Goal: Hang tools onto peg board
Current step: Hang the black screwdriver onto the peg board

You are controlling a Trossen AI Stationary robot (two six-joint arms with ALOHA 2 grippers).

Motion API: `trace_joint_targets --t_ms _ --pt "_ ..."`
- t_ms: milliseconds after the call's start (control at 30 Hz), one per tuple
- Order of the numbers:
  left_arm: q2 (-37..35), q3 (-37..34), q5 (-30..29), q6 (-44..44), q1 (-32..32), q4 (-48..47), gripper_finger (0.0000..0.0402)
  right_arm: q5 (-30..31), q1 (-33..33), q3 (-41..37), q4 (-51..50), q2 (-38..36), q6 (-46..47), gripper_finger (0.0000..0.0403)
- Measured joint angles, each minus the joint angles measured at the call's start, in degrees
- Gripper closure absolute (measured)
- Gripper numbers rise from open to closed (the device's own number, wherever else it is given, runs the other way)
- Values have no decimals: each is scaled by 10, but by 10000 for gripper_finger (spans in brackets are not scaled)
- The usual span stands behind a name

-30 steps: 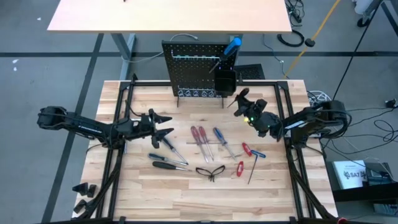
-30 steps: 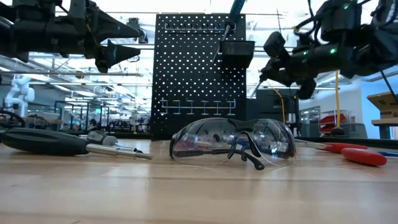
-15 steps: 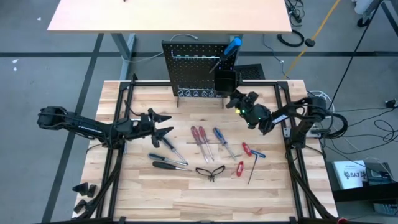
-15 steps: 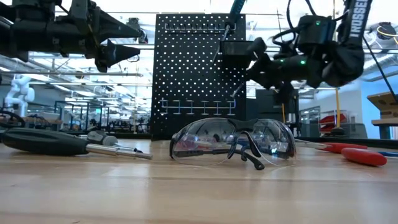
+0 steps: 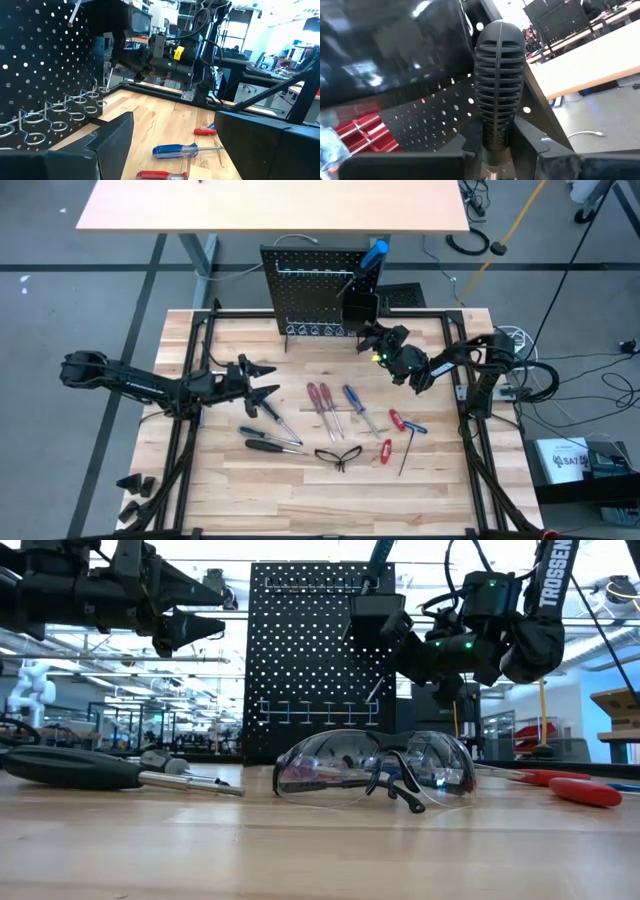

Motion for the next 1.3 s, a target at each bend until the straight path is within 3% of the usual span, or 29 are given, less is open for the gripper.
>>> trace_joint_targets --t_ms 600,1033,1300 --pt "0 0 -2 0 0 -1 116 14 -4 0 1 0 -52 346" --pt "0 0 -2 0 0 -1 116 -24 -3 0 -19 1 -111 346" --pt "0 0 -2 0 0 -1 116 -37 -3 21 -19 45 -131 346"
